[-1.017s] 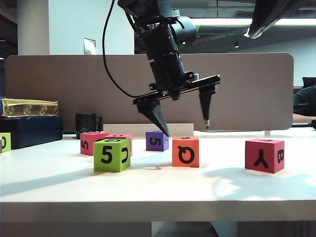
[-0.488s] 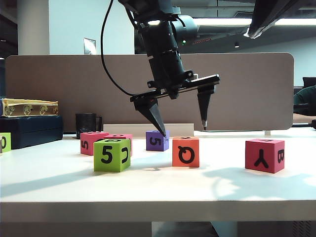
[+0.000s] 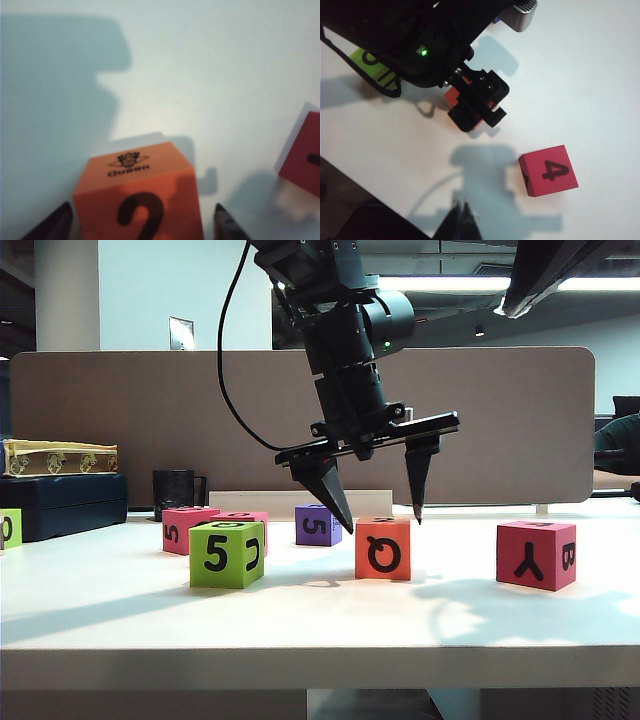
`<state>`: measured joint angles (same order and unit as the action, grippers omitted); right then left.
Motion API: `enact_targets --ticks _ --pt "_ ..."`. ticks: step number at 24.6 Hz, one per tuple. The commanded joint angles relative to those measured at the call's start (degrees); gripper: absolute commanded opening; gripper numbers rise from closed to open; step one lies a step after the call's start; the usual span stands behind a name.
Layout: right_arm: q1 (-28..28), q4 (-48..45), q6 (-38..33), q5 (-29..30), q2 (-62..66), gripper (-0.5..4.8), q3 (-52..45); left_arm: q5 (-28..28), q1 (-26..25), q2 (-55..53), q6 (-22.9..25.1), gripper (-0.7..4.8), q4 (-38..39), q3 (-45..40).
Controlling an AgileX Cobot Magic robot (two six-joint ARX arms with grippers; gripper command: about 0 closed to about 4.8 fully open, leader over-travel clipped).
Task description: Select the appropriate blocks from the scattered letter blocks on the table and arrange them in a row to spell out "2024".
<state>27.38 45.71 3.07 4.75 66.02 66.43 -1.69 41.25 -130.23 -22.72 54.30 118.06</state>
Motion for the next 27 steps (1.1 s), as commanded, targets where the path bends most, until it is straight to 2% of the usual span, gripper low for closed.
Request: enact_targets --ticks 1,16,18,19,21,27 --pt "0.0 -1.0 0.2 0.3 -0.3 -0.04 0.2 0.6 0.0 0.2 0.0 3.4 -0.8 0.0" --pt "0.0 -1.0 0.2 0.3 -0.3 -0.04 0.2 0.2 0.5 -1.0 1.7 3.39 1.5 0.0" --pt "0.0 -0.9 0.2 0.3 -0.3 -0.04 0.2 0.3 0.9 -1.3 2.3 3.28 1.5 0.0" --pt "0.0 -0.9 0.2 0.3 -0.3 -0.04 0.2 0.5 0.9 -1.3 3.3 2.99 1.4 0.1" --pt "0.0 -0.9 0.2 0.3 -0.3 -0.04 0.2 0.6 0.9 -1.3 3.3 2.75 1.4 0.1" --pt "0.0 -0.9 0.2 0.3 -0.3 -0.04 0.2 1.2 0.9 -1.3 4.9 2.72 1.7 0.1"
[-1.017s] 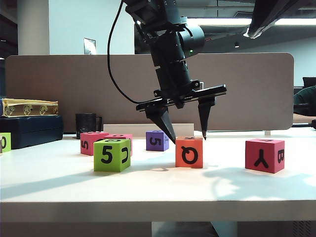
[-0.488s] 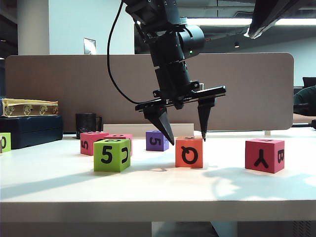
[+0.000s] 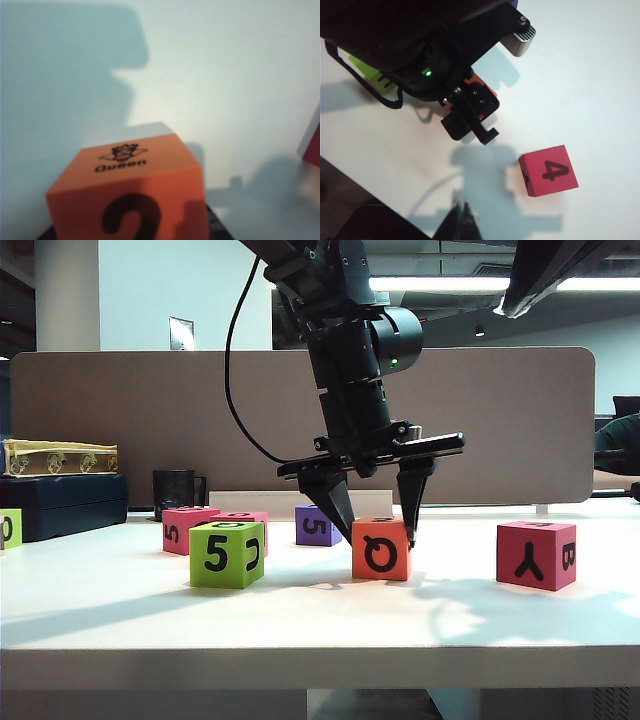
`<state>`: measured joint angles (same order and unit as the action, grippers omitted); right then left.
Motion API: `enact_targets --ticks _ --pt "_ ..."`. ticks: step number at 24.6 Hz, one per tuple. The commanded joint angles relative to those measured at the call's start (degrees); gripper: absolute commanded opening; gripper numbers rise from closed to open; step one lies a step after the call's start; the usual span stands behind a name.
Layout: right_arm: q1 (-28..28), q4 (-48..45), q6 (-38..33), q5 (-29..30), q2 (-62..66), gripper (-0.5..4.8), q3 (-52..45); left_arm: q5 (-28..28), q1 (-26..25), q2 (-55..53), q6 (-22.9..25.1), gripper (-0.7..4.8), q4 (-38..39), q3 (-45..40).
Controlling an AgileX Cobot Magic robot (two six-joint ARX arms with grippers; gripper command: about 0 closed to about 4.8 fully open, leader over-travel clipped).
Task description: Select the appropriate blocks from the scattered letter blocks on the table and arrange them in a row to spell out "2024".
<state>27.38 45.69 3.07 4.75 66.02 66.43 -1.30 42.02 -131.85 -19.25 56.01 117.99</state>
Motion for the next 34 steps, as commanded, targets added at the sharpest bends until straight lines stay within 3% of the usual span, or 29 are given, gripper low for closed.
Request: enact_targets --ticks 1,5,16,24,26,29,34 --pt "0.0 -0.9 0.2 0.3 -0.3 -0.04 0.2 1.8 0.1 0.3 1.8 2.72 0.1 0.2" --pt "0.0 -0.9 0.2 0.3 -0.3 -0.04 0.2 5.1 -0.5 0.4 3.4 2.72 0.3 0.4" --pt "0.0 -0.9 0.2 0.3 -0.3 -0.04 0.2 5.0 -6.4 0.4 4.1 2.72 0.5 0.6" --pt "0.0 -0.8 0.2 0.3 -0.3 -0.04 0.2 5.0 -7.2 0.4 4.5 2.74 -2.3 0.6" --pt "0.0 -0.8 0.2 0.3 -0.3 -0.04 0.2 5.0 -7.2 0.4 4.5 2.83 -2.5 0.6" --pt "0.0 -0.7 0.2 0.3 -0.3 -0.04 0.2 5.0 -7.2 0.4 4.6 3.42 -2.5 0.6" --pt "0.0 -0.3 0.2 0.3 -0.3 -0.04 0.2 5.2 -7.2 0.4 5.7 3.5 -2.5 0.6"
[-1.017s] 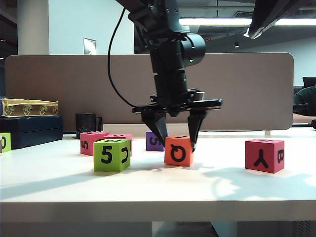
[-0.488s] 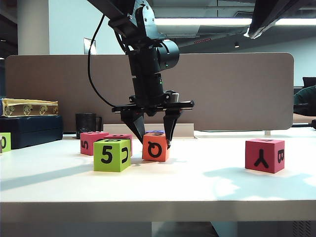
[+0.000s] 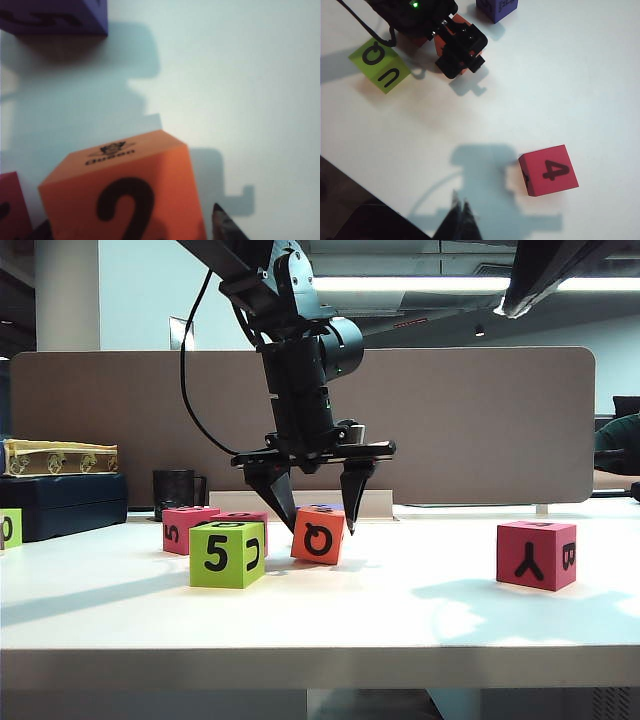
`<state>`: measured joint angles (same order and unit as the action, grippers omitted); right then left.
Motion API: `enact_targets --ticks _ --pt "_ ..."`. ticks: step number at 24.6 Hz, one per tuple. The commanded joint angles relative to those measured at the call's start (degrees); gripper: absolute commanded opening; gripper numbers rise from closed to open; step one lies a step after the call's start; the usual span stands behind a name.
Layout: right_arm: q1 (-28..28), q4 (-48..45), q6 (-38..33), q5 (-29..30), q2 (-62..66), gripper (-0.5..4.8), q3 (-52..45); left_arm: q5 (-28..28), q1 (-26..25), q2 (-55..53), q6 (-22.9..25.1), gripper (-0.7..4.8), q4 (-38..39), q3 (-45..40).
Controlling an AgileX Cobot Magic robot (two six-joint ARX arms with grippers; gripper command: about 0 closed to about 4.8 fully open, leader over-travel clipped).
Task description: Select the appropriate blocks from the scattered letter blocks on the table and arrange them in a row to spell out "2024".
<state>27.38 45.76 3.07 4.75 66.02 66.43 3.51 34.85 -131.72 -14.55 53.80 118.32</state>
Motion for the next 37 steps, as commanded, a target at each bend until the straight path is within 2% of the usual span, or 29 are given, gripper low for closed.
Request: enact_targets --ticks 1,4,14,19,24,30,32,35,37 --pt "0.0 -0.3 0.2 0.3 -0.3 -0.04 0.2 0.3 0.0 0.3 1.1 3.56 -0.3 0.3" --pt "0.0 -0.3 0.2 0.3 -0.3 -0.04 0.2 0.3 -0.5 0.3 1.1 4.39 0.3 1.2" --pt "0.0 -0.3 0.2 0.3 -0.3 -0.04 0.2 0.7 -0.6 0.7 2.2 4.4 1.9 5.0" --pt "0.0 -0.3 0.2 0.3 -0.3 -0.04 0.2 8.2 -1.6 1.3 6.1 4.39 3.6 8.5" --pt "0.0 -0.1 0.2 0.3 -0.3 -0.04 0.2 8.2 -6.3 1.7 8.0 4.35 6.4 9.6" --pt "0.0 0.0 0.2 0.3 -0.3 -0.04 0.2 4.7 -11.4 1.7 11.0 4.35 9.6 9.6" --pt "0.0 0.0 0.2 0.3 -0.3 -0.04 0.2 4.8 -13.4 1.7 13.7 4.35 10.4 9.6" --pt "0.0 -0.1 0.2 0.3 -0.3 -0.04 0.2 4.0 -15.7 1.7 15.4 4.35 10.9 9.6" --pt "0.0 0.0 0.2 0.3 -0.3 -0.04 0.2 4.4 -16.7 1.6 19.8 4.35 10.4 9.6"
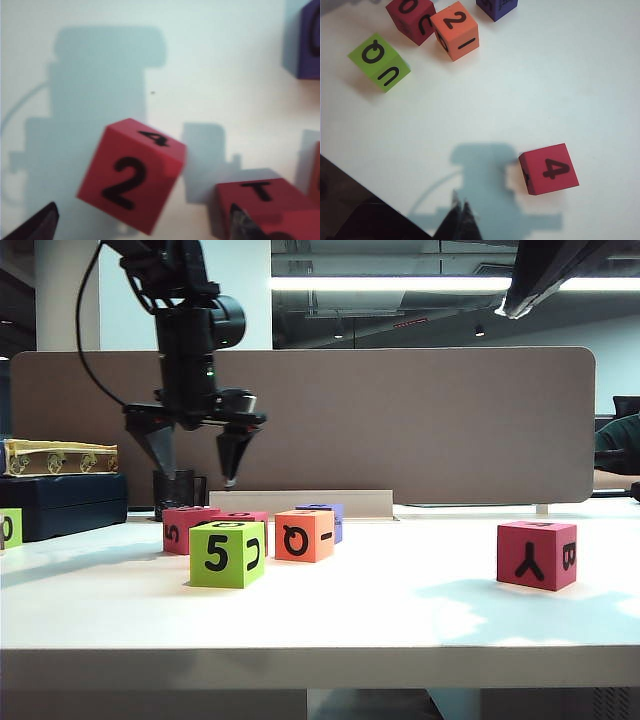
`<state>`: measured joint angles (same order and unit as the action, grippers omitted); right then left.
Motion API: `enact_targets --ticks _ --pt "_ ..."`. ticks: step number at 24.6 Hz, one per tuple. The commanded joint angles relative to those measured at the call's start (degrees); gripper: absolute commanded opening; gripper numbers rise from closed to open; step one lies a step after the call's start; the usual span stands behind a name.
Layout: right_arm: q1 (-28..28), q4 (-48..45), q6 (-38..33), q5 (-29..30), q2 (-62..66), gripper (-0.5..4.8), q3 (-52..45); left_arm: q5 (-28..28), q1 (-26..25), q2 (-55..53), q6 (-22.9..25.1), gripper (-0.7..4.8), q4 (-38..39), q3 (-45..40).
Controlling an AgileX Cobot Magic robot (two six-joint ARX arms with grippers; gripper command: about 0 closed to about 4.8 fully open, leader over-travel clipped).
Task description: Select the appropriate blocks from the scattered letter blocks on the table and arrange them in a row to spell out "2024".
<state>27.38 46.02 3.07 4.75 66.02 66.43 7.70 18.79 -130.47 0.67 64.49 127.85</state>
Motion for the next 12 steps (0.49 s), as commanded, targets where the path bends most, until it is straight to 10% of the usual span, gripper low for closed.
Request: enact_targets --ticks 1,12 --pt "0.0 -0.3 0.2 0.3 -0.3 -0.04 0.2 0.1 -0.7 0.4 5.6 4.35 -0.8 0.0" --pt "0.0 1.9 0.1 0.3 -0.3 -0.04 0.2 -3.7 -2.9 0.1 11.6 4.34 -3.6 -0.4"
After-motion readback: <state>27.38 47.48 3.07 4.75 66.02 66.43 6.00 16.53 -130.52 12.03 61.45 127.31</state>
